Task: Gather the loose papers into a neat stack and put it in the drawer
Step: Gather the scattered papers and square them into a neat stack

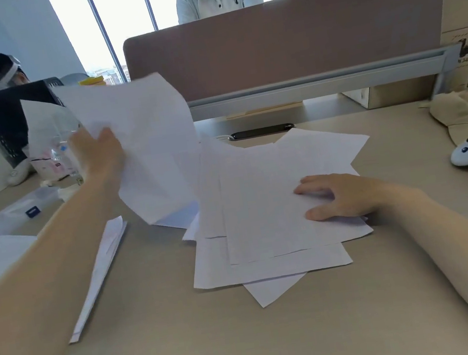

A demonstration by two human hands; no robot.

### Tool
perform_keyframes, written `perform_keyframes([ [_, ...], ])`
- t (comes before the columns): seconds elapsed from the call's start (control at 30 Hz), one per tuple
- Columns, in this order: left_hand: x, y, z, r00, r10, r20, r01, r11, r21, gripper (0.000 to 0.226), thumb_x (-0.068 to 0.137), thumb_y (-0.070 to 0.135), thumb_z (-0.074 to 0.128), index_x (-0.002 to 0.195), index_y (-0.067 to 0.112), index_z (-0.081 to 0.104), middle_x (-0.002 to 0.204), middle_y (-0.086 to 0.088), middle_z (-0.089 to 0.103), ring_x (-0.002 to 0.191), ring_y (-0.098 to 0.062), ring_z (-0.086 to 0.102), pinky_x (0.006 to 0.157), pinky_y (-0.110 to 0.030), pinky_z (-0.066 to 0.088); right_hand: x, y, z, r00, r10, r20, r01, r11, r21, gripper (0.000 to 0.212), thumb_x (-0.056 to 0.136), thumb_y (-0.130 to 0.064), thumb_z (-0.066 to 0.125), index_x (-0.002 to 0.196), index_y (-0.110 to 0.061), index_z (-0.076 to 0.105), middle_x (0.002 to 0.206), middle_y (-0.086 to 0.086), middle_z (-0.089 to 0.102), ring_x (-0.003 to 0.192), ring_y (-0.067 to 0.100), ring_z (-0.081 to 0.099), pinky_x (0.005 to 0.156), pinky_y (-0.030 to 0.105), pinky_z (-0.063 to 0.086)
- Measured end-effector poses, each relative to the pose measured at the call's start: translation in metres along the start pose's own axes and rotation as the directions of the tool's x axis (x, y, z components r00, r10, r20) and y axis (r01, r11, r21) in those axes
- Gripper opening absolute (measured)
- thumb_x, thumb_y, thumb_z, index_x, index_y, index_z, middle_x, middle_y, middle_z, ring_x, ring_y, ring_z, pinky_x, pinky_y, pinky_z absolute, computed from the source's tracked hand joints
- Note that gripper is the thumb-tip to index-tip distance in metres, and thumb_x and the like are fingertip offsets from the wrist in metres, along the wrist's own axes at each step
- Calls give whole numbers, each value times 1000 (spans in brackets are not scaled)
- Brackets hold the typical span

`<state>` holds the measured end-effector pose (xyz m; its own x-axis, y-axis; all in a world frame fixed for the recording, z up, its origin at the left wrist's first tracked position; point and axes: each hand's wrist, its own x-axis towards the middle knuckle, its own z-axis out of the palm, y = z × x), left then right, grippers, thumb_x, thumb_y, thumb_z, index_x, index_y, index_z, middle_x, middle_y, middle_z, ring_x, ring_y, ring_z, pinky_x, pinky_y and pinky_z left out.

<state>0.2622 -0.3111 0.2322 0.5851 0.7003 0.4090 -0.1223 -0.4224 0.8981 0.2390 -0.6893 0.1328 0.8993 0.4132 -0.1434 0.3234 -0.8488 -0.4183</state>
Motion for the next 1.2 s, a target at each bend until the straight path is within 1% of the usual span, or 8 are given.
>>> perform_keyframes([
  [0.1,26,15,-11,993,-121,-1,120,985,-127,21,88,17,56,108,13,60,104,5,61,95,-16,57,84,-28,48,-1,2,0,1000,-13,-15,14,1000,22,64,84,-56,65,142,-44,42,159,-18,22,144,7,25,113,28,20],
  [0.2,31,12,-15,956,-263,128,284,940,-188,14,90,10,62,83,20,55,83,4,60,82,-15,63,59,-24,54,-1,1,-1,1000,-11,-25,12,1000,29,64,84,-53,66,143,-39,44,159,-17,24,144,8,26,109,26,21],
  [0.3,23,3,-12,915,-332,227,363,925,-110,19,95,18,60,112,11,58,92,-2,63,64,-11,56,37,-23,47,-3,1,-2,1000,-2,-25,3,999,43,63,84,-52,67,141,-40,45,158,-18,25,143,8,28,110,27,21],
  [0.43,1,-13,-2,861,-323,393,322,944,71,37,93,20,63,123,0,59,114,-19,66,65,-17,56,58,-27,45,-4,-1,-4,1000,-1,-24,1,1000,21,55,87,-50,65,139,-39,48,154,-19,31,140,9,32,103,23,22],
  [0.6,-49,-27,30,774,-252,581,183,967,176,9,93,5,60,103,5,59,88,-11,64,39,-5,59,38,-18,46,-1,-1,-5,979,88,-184,-44,972,231,31,89,-37,66,119,-28,67,129,-15,54,124,8,51,95,22,35],
  [0.8,-56,-38,46,705,-378,600,185,915,359,45,78,27,81,105,5,53,108,-10,54,89,-28,58,90,-40,55,0,8,-18,802,513,-306,-222,732,644,36,81,-22,77,114,-9,67,111,6,65,96,23,63,87,37,54],
  [1.07,-66,-29,52,474,-482,737,460,849,260,50,77,8,80,119,3,53,121,-20,57,88,-35,67,72,-43,58,-4,-20,-17,840,539,-62,-187,395,899,55,79,-2,77,128,0,52,111,15,62,89,31,63,67,40,54],
  [1.2,-91,-26,58,385,-436,813,483,846,225,35,84,-4,69,118,-5,61,106,-19,70,85,-32,70,75,-40,58,-2,-25,-7,845,524,-110,-191,486,853,33,77,-1,78,101,-4,55,90,9,67,80,29,67,74,40,56],
])
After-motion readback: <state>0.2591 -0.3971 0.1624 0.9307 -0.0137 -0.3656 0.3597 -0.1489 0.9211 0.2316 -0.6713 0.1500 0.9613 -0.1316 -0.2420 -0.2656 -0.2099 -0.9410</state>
